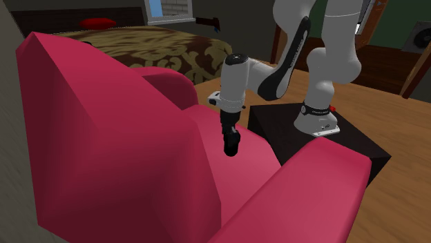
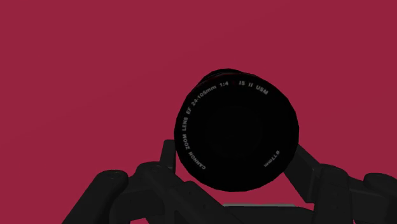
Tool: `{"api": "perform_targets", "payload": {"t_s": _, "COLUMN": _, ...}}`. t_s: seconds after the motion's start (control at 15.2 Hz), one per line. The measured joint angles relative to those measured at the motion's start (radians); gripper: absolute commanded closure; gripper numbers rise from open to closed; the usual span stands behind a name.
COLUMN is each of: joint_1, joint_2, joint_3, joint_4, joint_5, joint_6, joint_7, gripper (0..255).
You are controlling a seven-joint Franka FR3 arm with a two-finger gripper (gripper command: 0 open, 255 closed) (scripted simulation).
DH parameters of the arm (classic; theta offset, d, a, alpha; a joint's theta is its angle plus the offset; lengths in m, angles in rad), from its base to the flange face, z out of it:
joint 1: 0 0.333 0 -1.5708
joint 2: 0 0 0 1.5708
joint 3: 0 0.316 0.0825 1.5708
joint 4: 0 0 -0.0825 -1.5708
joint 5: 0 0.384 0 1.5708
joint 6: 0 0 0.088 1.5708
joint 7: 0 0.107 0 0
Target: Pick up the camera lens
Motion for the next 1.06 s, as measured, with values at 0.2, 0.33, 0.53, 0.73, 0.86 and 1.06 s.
{"api": "perform_targets", "payload": {"t_s": 0.2, "joint_1": -0.004, "joint_2": -0.028, "joint_3": 0.007, "joint_4": -0.003, "joint_5": 0.022, "joint_6": -0.026, "joint_7": -0.017, "gripper": 255}}
{"api": "perform_targets", "payload": {"t_s": 0.33, "joint_1": -0.007, "joint_2": -0.050, "joint_3": 0.011, "joint_4": -0.002, "joint_5": 0.039, "joint_6": -0.047, "joint_7": -0.032, "gripper": 255}}
{"api": "perform_targets", "payload": {"t_s": 0.53, "joint_1": -0.008, "joint_2": -0.081, "joint_3": 0.017, "joint_4": 0.008, "joint_5": 0.064, "joint_6": -0.085, "joint_7": -0.051, "gripper": 255}}
{"api": "perform_targets", "payload": {"t_s": 0.73, "joint_1": -0.011, "joint_2": -0.124, "joint_3": 0.021, "joint_4": 0.013, "joint_5": 0.095, "joint_6": -0.129, "joint_7": -0.077, "gripper": 255}}
{"api": "perform_targets", "payload": {"t_s": 0.86, "joint_1": -0.011, "joint_2": -0.146, "joint_3": 0.022, "joint_4": 0.018, "joint_5": 0.109, "joint_6": -0.153, "joint_7": -0.089, "gripper": 255}}
{"api": "perform_targets", "payload": {"t_s": 1.06, "joint_1": -0.010, "joint_2": -0.172, "joint_3": 0.024, "joint_4": 0.029, "joint_5": 0.126, "joint_6": -0.189, "joint_7": -0.102, "gripper": 255}}
